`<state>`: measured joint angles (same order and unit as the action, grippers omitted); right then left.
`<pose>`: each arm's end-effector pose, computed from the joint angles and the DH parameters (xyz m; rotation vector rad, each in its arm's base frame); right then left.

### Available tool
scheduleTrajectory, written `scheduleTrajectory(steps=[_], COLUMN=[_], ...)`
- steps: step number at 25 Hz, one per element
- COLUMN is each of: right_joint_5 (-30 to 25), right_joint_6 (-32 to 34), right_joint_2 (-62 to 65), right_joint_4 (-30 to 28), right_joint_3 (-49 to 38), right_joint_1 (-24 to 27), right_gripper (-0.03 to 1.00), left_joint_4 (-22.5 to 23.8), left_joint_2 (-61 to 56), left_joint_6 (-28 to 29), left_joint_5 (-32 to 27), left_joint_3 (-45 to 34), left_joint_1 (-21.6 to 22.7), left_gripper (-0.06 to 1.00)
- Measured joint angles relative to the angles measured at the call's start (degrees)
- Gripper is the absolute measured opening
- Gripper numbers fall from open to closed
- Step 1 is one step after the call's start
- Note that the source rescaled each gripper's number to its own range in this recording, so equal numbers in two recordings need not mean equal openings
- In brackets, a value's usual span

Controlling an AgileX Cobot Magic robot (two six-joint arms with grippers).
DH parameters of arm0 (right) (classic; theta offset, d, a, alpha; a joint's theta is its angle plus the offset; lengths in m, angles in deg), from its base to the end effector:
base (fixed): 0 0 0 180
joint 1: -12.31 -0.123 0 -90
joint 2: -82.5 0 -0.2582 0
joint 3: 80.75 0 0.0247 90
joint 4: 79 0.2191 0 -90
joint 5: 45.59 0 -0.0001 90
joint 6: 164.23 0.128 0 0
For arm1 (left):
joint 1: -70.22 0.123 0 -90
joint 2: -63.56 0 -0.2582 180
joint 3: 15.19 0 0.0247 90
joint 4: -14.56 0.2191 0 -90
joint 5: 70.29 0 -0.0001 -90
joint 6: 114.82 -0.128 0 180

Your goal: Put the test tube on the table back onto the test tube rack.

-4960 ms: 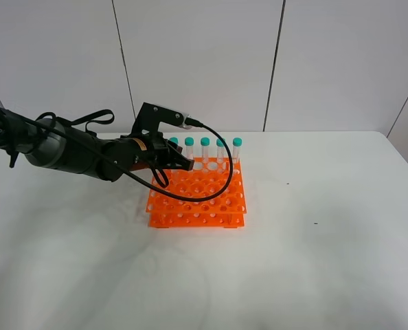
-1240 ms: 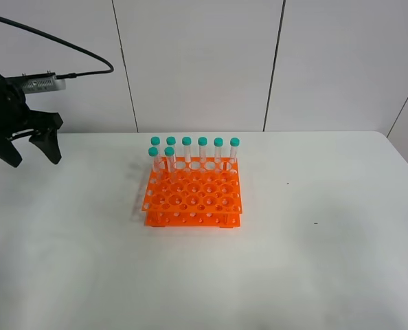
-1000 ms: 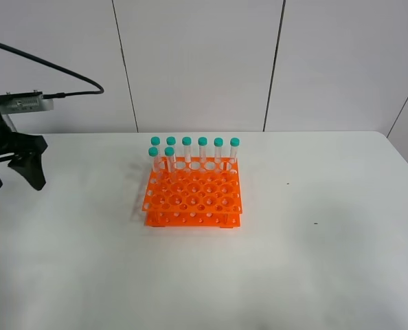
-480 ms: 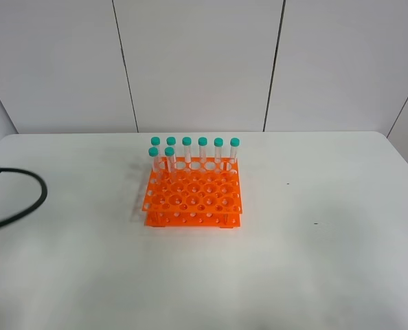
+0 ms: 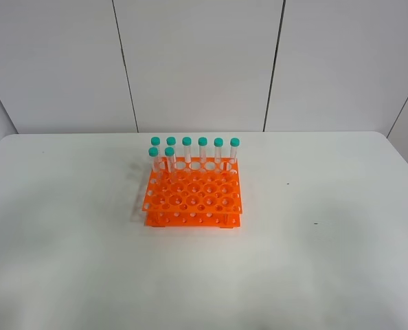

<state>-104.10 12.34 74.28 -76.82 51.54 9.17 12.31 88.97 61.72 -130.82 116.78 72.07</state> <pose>0.0283 0.0057 0.2501 -0.1155 1.9937 0.0419 0.0619 -0.0024 0.2311 0.0272 2.3372 -0.0035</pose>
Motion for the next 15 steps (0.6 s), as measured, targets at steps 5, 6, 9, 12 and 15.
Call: scheduleTrajectory(steps=[5,6,9,12,15], right_joint_5=[0.0,0.0,0.0,0.0,0.0], right_joint_6=[0.0,0.0,0.0,0.0,0.0], right_joint_2=[0.0,0.0,0.0,0.0,0.0], right_joint_4=[0.0,0.0,0.0,0.0,0.0], right_joint_3=[0.0,0.0,0.0,0.0,0.0], right_joint_1=[0.0,0.0,0.0,0.0,0.0], right_gripper=[1.00,1.00,1.00,1.00,1.00], left_joint_4=[0.0,0.0,0.0,0.0,0.0], left_joint_2=[-3.8,-4.1,-4.6,-4.6,-4.6], left_joint_6=[0.0,0.0,0.0,0.0,0.0], left_joint_5=[0.0,0.0,0.0,0.0,0.0], left_joint_3=[0.0,0.0,0.0,0.0,0.0], left_joint_1=[-0.2,-0.6,-2.8,-3.9,-3.1], left_gripper=[0.99,0.99,0.99,0.99,0.99])
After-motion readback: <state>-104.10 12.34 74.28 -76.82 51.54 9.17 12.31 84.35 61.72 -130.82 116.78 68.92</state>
